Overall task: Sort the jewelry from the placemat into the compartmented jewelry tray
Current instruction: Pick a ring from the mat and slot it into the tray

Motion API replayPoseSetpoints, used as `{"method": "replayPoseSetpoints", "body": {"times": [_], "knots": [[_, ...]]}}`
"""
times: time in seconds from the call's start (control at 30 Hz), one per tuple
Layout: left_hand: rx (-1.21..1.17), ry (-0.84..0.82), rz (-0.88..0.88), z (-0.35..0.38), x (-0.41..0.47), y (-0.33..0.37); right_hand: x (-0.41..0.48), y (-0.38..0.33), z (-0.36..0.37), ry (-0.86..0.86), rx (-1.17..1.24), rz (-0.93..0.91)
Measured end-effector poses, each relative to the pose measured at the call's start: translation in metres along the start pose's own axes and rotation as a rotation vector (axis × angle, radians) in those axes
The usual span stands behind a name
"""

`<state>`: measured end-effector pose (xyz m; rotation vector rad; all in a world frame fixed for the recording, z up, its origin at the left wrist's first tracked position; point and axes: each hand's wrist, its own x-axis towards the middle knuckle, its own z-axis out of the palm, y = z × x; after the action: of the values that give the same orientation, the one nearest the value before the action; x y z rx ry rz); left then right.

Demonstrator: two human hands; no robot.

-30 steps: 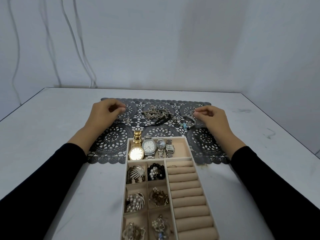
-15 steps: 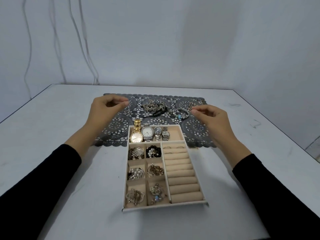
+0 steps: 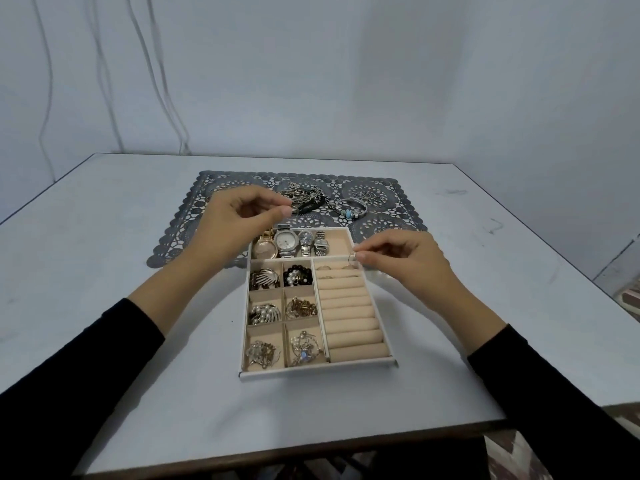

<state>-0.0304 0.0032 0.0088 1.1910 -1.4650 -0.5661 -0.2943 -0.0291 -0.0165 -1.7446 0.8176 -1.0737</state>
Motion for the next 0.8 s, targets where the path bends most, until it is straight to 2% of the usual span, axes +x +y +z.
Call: {"method": "replayPoseSetpoints", "body": {"times": [0.23, 0.6, 0.8], "knots": [[-0.002, -0.045, -0.054, 0.007, -0.010, 0.004, -0.007, 0.003, -0.004, -0.111, -0.198, -0.070], [-0.043, -0.083, -0.116, 0.009, -0.013, 0.003, -0.007, 0.000, -0.004, -0.229, -0.349, -0.149], [-0.025, -0.076, -0.094, 0.011, -0.013, 0.001, -0.005, 0.002, -0.006, -0.262, -0.395, -0.217]]}}
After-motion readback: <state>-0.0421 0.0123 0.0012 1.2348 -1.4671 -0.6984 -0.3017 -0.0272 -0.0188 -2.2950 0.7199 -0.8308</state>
